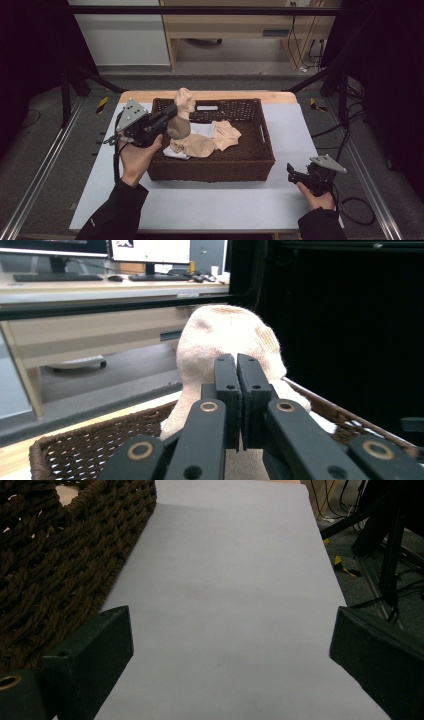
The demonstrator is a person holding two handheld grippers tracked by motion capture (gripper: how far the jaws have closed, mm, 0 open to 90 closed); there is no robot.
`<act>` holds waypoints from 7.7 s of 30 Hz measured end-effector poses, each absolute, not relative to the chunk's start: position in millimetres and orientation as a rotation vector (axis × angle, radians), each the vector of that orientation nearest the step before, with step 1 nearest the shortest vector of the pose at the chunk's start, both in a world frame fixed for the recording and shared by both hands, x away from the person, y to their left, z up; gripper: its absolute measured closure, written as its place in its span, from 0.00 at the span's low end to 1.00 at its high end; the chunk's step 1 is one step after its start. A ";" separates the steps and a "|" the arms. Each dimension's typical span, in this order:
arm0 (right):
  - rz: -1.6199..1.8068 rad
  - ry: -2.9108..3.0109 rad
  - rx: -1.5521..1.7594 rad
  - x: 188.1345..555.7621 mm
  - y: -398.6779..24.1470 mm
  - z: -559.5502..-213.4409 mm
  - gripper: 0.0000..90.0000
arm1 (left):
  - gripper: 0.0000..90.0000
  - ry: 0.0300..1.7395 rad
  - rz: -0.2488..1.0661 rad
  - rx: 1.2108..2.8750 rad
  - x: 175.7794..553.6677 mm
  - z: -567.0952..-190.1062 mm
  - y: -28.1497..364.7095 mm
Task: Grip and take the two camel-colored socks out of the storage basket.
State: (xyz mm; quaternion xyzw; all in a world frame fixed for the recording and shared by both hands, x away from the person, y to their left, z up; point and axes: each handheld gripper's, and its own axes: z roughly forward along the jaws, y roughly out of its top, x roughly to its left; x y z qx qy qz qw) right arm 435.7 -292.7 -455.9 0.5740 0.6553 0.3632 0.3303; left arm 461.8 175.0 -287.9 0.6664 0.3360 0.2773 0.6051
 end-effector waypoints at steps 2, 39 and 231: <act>0.951 1.712 1.506 435.5 -292.6 -455.7 0.05 | 0.98 0.759 0.640 1.546 454.4 -284.2 175.4; 0.945 1.721 1.505 433.7 -292.2 -456.1 0.05 | 0.98 0.689 0.451 1.745 361.1 -366.7 185.3; 0.915 1.725 1.513 437.6 -292.5 -457.4 0.05 | 0.98 0.890 0.573 1.623 530.8 -347.2 158.7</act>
